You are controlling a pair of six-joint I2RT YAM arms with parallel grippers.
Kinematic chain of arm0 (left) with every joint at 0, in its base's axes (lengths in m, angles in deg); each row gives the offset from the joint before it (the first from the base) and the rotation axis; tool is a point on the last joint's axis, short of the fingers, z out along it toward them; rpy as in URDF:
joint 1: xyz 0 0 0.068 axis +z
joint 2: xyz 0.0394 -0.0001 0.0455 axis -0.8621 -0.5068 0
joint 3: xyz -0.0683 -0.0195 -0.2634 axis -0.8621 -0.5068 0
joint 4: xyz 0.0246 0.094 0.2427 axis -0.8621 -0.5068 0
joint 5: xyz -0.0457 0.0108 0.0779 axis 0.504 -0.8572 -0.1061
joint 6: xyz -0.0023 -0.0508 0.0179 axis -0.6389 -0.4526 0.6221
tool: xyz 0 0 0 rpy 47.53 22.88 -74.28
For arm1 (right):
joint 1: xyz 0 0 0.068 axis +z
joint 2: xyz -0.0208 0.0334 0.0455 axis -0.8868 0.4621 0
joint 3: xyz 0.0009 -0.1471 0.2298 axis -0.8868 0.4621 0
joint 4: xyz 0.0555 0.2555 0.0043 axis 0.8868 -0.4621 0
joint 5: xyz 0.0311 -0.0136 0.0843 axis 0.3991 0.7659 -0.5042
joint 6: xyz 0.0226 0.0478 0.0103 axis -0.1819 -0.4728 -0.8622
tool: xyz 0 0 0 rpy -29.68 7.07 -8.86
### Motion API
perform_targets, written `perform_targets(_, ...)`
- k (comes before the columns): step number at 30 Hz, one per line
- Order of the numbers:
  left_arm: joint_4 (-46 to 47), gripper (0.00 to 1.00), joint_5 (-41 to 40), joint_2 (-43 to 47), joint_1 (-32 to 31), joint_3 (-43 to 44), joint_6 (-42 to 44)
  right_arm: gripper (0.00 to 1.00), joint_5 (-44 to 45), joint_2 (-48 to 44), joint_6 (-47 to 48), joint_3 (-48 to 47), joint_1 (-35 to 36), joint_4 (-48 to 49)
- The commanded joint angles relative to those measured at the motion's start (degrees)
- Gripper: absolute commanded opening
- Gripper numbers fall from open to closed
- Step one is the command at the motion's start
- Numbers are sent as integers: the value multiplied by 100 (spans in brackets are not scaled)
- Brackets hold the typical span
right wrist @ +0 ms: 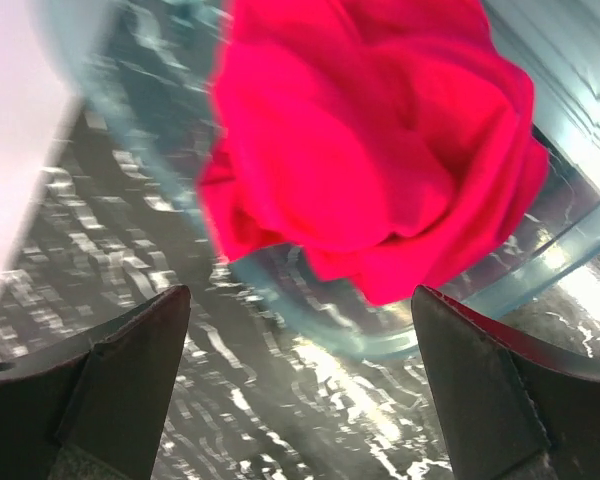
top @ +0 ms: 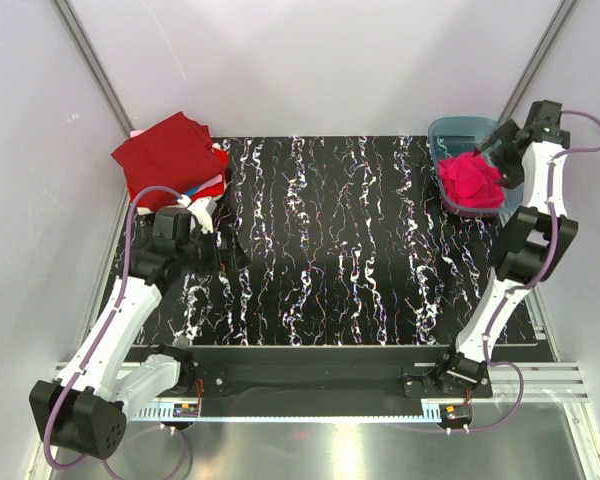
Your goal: Fold and stack the t-shirts
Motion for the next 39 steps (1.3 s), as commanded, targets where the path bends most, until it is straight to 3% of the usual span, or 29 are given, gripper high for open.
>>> perform_targets(1, 189, 99, -16, 97, -24, 95, 66, 100, 263, 272, 196, -435, 23, -229)
perform_targets(11, 197, 99, 2, 106, -24, 86, 66, 99, 571, 1563, 416, -1332, 5, -607)
perform_targets(14, 197, 99, 2, 80, -24, 95, 66, 90, 405, 1757, 425, -1393, 5, -660)
perform_targets(15, 197, 99, 2, 71, -32, 95, 66, 80, 352, 1776, 433, -1376, 5, -652)
perform_targets(17, 189, 99, -7, 62, -24, 86, 66, 72, 334, 1750, 433, -1332, 5, -643)
perform_targets(18, 189, 99, -16, 71, -24, 95, 66, 51, 325, 1732, 433, -1323, 5, -625)
perform_targets(19, 189, 99, -16, 71, -32, 95, 66, 43, 308, 1723, 442, -1315, 5, -625)
perform_targets(21, 197, 99, -25, 71, -24, 95, 66, 11, 264, 1636, 451, -1227, -3, -590)
perform_targets(22, 189, 99, -33, 62, -24, 95, 66, 0, 237, 1583, 442, -1192, -3, -581)
perform_targets(28, 189, 99, -60, 36, -24, 95, 66, 0, -149, 372, 214, -1173, 137, -458)
perform_targets(32, 162, 99, -112, 36, -24, 104, 66, 0, -316, -1201, 65, -1298, 741, -449)
perform_targets(38, 145, 99, -297, 150, -24, 113, 39, 0, -921, -3373, -243, 227, 1622, 16)
perform_targets(39, 136, 99, -323, 150, -24, 113, 39, 24, -1175, -3575, -261, 580, 1692, 234)
